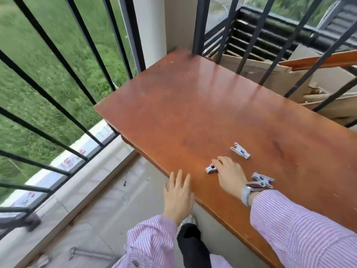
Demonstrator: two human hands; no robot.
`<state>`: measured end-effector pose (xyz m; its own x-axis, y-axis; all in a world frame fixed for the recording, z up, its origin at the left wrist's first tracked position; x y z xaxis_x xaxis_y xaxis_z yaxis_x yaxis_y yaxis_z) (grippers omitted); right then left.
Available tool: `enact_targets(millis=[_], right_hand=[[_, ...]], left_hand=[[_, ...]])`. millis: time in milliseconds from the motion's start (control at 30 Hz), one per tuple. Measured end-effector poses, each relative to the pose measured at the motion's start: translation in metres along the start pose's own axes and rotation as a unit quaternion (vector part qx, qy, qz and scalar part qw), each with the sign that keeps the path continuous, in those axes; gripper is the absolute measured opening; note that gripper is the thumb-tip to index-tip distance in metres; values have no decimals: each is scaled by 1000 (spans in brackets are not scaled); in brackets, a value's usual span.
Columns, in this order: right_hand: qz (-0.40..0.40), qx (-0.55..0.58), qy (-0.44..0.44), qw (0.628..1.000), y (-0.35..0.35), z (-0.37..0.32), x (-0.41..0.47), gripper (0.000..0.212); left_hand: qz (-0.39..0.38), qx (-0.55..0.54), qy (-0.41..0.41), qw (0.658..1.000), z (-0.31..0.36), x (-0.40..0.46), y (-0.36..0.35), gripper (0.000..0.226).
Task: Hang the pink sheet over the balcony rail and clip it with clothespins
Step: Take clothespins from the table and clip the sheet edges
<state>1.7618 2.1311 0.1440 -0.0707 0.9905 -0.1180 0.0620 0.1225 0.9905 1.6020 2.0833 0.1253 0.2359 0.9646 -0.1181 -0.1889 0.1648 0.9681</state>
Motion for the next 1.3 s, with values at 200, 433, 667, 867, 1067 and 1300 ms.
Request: enact_targets(millis=[200, 433, 667, 867, 1067, 1300], right_hand=[[-32, -43, 93, 994, -21, 3, 34, 34], [-35, 198, 136, 970, 8, -84, 37, 29], [-107, 335, 255, 901, 30, -265, -28, 36], [-173, 398, 358, 827, 43, -383, -146, 26], [-236, 479, 409, 740, 97, -459, -202, 10], [-245, 589, 470, 610, 183, -524, -205, 12]], left_hand=[[-41, -48, 40, 997, 7, 15, -25, 63], [51, -158, 241, 956, -57, -25, 20, 47], [316, -174, 417, 834, -145, -185, 117, 45], [472, -124, 515, 704, -150, -344, 162, 30], [577, -69, 598, 552, -144, -427, 189, 29], [717, 4, 551, 427, -160, -417, 293, 47]])
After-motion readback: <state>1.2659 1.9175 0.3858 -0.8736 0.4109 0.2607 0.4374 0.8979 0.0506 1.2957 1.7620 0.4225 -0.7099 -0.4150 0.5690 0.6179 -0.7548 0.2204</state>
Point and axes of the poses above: each hand's wrist, its own x-axis towards the middle knuckle, its own y-axis out of the back of the hand, z = x × y, the point moved 7 cm from there along x, towards the middle knuckle, and after that the axes turned 11 degrees about z, right-handed, at the moved point
